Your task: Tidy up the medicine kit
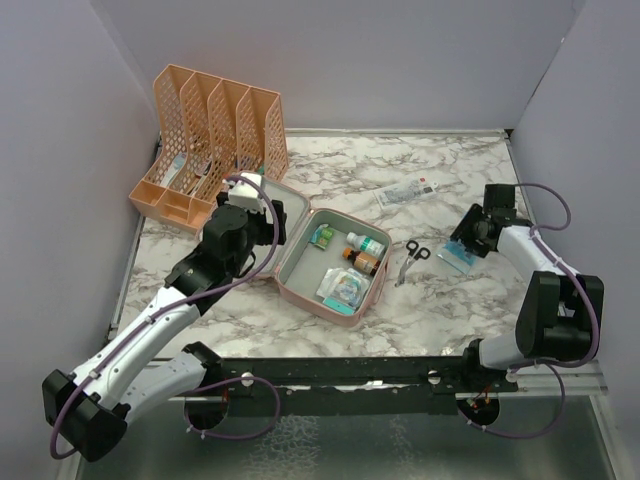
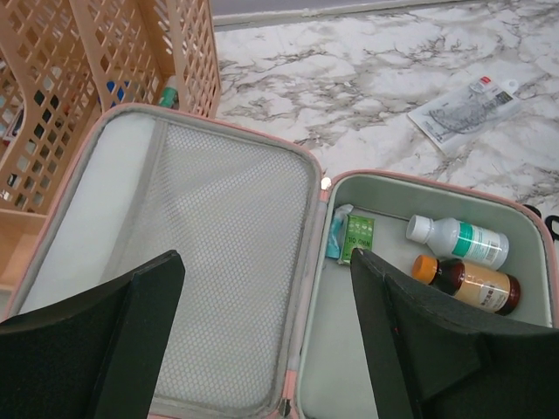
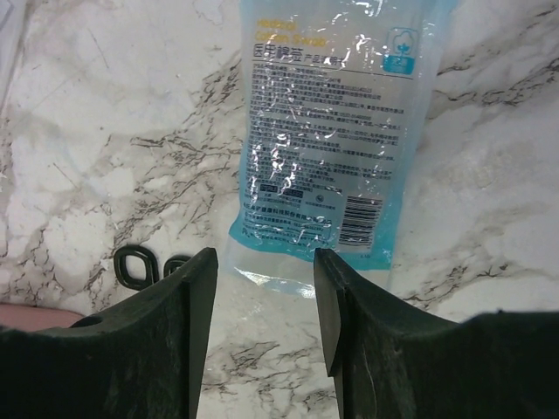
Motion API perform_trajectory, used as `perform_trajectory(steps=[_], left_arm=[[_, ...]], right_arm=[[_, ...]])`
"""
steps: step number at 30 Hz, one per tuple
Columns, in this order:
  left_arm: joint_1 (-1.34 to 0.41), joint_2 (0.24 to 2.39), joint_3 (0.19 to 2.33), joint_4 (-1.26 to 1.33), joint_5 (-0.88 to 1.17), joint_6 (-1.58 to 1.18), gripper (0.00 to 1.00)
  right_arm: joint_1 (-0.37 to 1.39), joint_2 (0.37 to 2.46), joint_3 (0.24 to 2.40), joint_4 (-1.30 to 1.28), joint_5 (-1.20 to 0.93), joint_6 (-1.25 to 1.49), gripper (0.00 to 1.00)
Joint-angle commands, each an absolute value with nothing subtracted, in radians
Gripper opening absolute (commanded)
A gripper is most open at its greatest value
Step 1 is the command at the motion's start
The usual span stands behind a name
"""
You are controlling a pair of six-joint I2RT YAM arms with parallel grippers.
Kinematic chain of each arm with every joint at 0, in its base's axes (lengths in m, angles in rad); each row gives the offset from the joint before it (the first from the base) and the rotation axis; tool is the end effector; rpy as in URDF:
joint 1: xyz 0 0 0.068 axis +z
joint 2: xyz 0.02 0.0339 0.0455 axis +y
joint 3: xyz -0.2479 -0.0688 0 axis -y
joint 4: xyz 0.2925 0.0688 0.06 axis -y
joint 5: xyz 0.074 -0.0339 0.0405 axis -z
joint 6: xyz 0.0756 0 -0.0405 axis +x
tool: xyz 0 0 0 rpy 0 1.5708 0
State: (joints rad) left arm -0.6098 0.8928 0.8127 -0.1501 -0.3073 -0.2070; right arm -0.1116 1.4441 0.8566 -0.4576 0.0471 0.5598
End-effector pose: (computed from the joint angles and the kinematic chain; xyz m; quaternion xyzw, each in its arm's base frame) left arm 0.2615 -0.1548 0.3096 0.0618 0.7778 -0.1337 0.6110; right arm 0.3379 -0.0414 0.1179 0.3238 0.9095 0.0356 0.2583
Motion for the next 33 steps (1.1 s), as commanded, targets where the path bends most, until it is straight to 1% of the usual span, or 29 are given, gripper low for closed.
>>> perform_trajectory(steps=[1,4,10,17,22,26,29,32,33], left_arm=[[-0.600,0.935,0.845,-0.260,-0.420,-0.318,0.85],[-0.522,0.989,0.887,-0.356,-0.412,-0.366,0.87],[-0.295,1.014,0.915,-0.422,-0.230,-0.422,0.88],[-0.033,1.005,0.853,-0.472,-0.062,-0.570,0.88],[0.044,0.994,0.823,-0.448,-0.002,-0.621,0.88],[0.102,1.019,0.821,-0.399,0.049,-0.588,0.88],[0.144,1.067,0.861,-0.383,0.101,-0.525,0.87],[0.202,1.152,0.939,-0.402,0.195,-0.456,0.86],[0.212,1.183,0.969,-0.418,0.198,-0.442,0.86]], right_arm=[[-0.115,1.432,0.856,-0.405,-0.050,0.504,0.48],[-0.114,1.417,0.846,-0.378,-0.096,0.490,0.48],[-0.095,1.396,0.842,-0.368,-0.138,0.480,0.48],[-0.077,1.387,0.836,-0.349,-0.187,0.481,0.48],[-0.071,1.379,0.832,-0.337,-0.237,0.484,0.47],[-0.068,1.371,0.823,-0.325,-0.264,0.488,0.47],[-0.065,1.362,0.816,-0.320,-0.273,0.489,0.47],[-0.060,1.354,0.814,-0.315,-0.280,0.491,0.47],[-0.060,1.353,0.814,-0.313,-0.281,0.490,0.47]])
